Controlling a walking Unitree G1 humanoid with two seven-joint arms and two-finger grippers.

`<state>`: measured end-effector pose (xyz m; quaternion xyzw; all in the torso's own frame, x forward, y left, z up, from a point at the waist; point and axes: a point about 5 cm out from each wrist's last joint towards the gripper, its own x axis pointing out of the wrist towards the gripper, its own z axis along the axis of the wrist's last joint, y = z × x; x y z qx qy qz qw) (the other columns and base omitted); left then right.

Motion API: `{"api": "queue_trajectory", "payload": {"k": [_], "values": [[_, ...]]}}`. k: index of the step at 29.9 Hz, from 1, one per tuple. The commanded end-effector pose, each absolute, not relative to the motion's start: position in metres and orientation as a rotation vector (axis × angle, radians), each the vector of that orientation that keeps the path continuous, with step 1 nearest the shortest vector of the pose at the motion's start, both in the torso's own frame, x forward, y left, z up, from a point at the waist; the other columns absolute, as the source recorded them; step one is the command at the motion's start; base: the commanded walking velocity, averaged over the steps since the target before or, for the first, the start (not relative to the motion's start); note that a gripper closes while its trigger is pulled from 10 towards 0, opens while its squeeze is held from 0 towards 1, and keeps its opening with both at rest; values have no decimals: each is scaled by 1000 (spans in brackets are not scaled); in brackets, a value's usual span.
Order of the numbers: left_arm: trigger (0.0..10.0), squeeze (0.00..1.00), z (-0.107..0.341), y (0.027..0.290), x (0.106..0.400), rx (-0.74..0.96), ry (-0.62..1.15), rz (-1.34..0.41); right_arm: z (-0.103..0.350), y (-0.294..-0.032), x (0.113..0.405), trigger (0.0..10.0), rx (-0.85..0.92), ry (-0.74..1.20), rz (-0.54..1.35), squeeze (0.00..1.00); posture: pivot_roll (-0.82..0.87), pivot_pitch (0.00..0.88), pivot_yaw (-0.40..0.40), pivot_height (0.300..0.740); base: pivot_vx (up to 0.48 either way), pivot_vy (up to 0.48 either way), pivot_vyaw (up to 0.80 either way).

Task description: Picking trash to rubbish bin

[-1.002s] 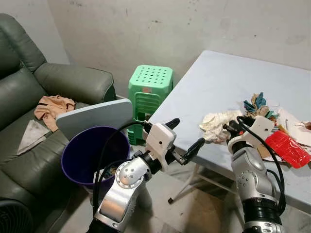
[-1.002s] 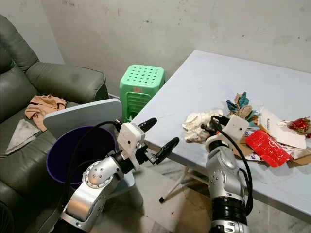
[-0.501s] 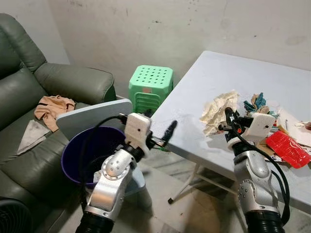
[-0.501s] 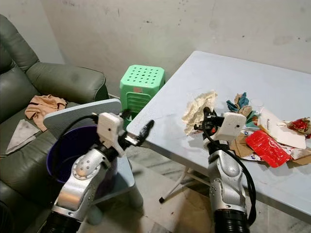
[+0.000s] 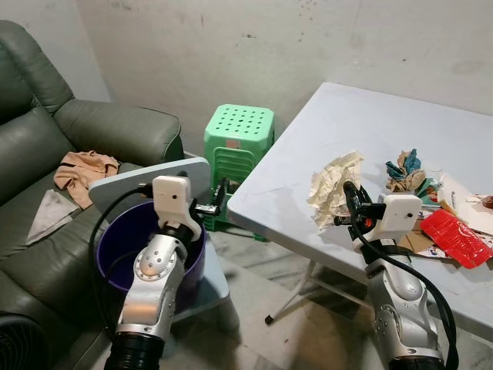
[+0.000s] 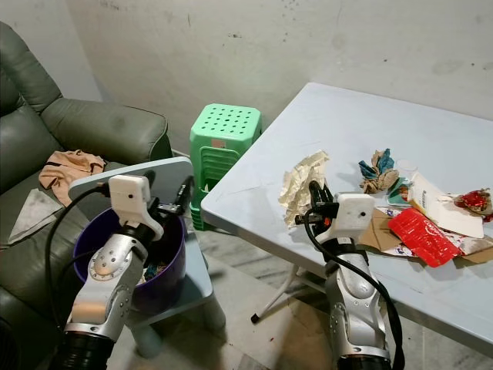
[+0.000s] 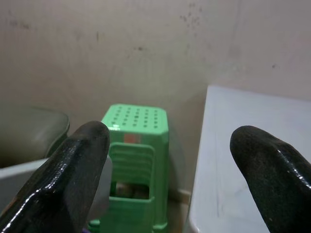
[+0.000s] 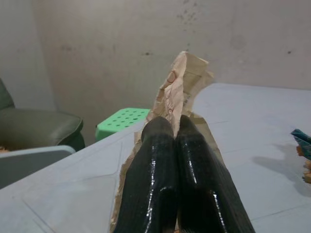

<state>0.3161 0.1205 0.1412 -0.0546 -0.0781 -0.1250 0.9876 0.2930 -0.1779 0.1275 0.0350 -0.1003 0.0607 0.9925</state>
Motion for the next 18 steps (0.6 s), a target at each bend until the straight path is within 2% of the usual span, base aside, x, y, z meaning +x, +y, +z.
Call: {"api": "queue_trajectory", "payload": {"k": [1, 18], "values": [[10000, 0, 143, 123, 318, -103, -163, -246, 136, -172, 295, 10000, 49, -229, 146, 0, 95, 16, -9, 740, 0, 0, 800], [10000, 0, 137, 126, 322, -86, -126, -204, 136, -169, 296, 10000, 42, -219, 170, 0, 101, 25, -14, 740, 0, 0, 800]]}}
